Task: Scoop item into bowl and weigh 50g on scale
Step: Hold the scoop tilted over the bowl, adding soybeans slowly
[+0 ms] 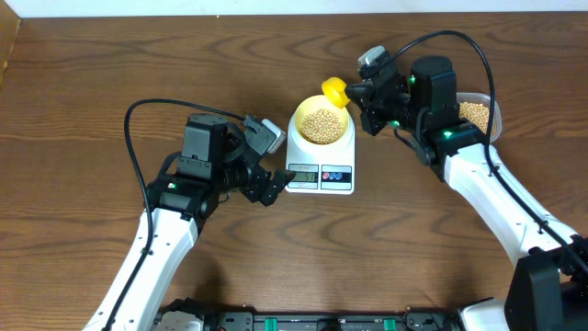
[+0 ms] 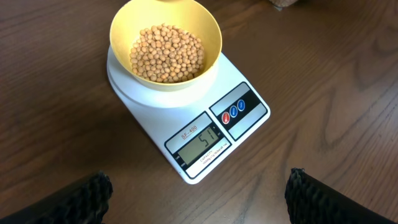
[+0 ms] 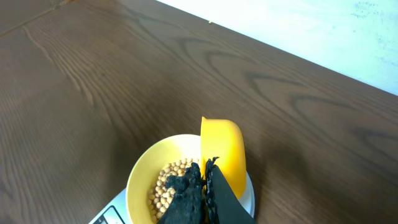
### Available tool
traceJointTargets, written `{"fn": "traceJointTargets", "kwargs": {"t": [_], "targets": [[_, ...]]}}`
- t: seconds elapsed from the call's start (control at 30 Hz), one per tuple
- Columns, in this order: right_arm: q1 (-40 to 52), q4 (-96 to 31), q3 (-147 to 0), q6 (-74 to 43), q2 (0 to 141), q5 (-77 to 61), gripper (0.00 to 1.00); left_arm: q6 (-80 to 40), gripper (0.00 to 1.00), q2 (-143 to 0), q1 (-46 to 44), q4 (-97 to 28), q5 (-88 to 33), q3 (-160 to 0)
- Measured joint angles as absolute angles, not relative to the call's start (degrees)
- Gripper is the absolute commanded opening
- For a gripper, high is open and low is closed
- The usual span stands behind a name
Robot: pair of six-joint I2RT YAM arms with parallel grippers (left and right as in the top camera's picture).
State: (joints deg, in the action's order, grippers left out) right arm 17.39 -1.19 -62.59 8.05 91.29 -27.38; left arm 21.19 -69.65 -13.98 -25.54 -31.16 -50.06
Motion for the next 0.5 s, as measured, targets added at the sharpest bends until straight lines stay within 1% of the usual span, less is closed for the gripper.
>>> {"fn": "traceJointTargets", "kwargs": {"t": [0.5], "targets": [[17.4, -1.2, -62.6, 8.0, 91.3, -27.9, 0.01, 21.2, 0.91, -69.6, -14.0, -25.5, -31.2, -50.1]]}}
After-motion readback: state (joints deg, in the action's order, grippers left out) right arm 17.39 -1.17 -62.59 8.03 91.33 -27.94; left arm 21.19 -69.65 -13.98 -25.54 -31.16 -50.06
